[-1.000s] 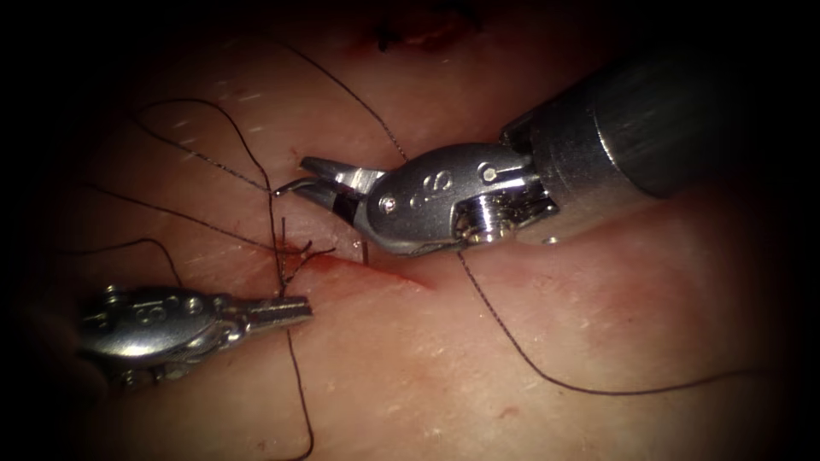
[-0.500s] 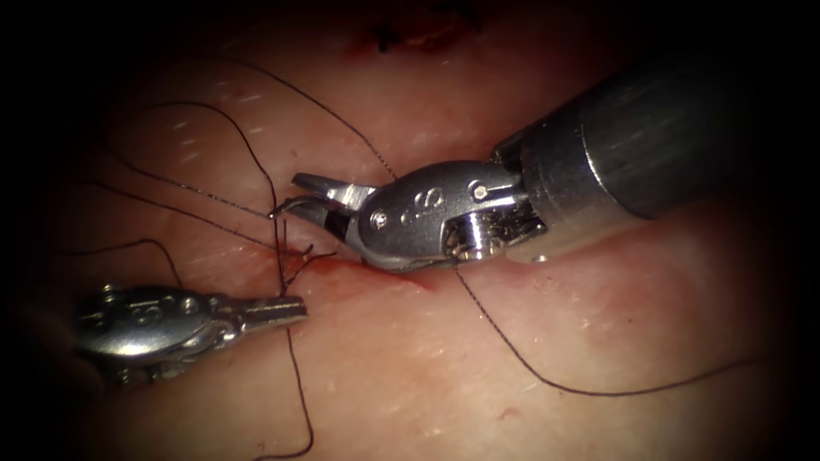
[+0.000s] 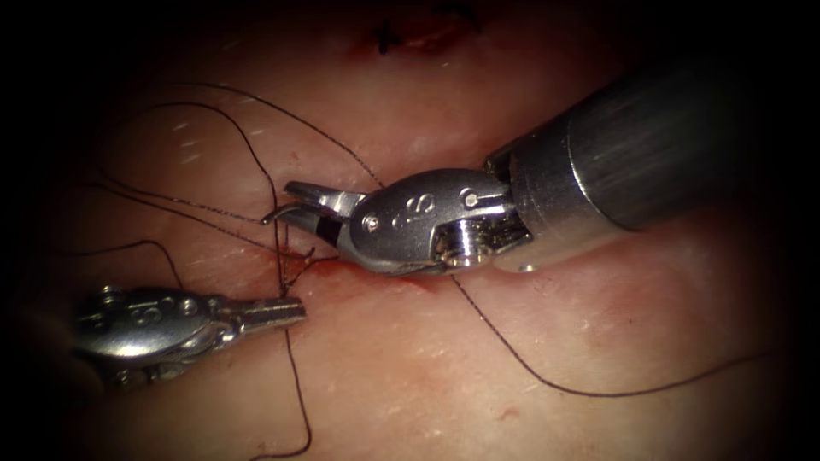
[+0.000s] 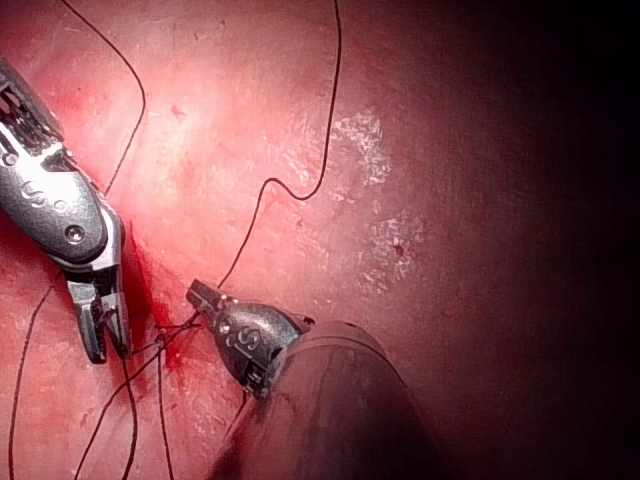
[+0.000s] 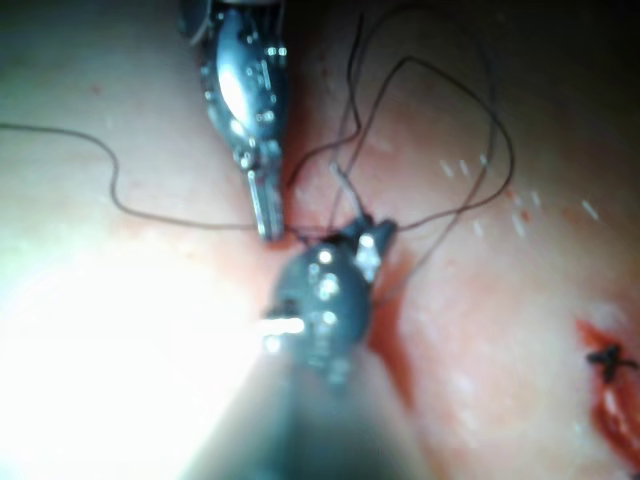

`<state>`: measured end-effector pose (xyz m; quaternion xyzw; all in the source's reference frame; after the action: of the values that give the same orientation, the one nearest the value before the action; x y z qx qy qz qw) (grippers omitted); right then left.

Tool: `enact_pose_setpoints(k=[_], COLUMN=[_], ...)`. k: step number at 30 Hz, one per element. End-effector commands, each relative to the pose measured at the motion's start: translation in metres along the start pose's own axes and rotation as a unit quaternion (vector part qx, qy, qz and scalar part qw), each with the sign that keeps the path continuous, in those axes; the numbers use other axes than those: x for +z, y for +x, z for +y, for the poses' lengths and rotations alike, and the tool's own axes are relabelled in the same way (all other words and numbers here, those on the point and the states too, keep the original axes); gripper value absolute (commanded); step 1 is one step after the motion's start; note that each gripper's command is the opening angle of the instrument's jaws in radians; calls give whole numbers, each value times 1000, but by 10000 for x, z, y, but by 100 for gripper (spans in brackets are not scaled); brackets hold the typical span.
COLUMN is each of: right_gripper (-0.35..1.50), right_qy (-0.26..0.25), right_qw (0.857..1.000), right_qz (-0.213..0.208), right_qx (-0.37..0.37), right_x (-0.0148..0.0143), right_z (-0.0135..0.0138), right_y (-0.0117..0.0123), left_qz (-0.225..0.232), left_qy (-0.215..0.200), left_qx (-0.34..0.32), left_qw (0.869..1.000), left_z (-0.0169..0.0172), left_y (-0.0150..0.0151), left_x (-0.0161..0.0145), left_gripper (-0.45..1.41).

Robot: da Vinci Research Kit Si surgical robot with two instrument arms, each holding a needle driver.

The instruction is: Wound Closure

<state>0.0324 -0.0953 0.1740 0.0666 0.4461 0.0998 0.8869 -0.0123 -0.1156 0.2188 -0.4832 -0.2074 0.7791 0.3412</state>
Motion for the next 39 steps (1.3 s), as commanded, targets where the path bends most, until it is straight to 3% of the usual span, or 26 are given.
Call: enact_pose_setpoints(k=[1,15,28,39], right_gripper=[-35,-35,-35,-35], right_qy=[5,15,-64,-72], right_qw=[1000,1000,997,996], right_qz=[1,0,44,48], right_qx=[1,18,10,17], right_x=[6,2,-14,-14], right_z=[-14,-12,33,48], right_y=[1,-1,47,51], left_qz=[1,1,-2,-1], left_qy=[-3,-2,0,3], left_qx=[-3,-4,-4,-3], left_qw=[1000,1000,1000,1000], left_z=[16,17,19,18], left_y=[-6,-6,-5,-9], left_x=[9,8,11,15], left_gripper=[-18,-18,-18,-18])
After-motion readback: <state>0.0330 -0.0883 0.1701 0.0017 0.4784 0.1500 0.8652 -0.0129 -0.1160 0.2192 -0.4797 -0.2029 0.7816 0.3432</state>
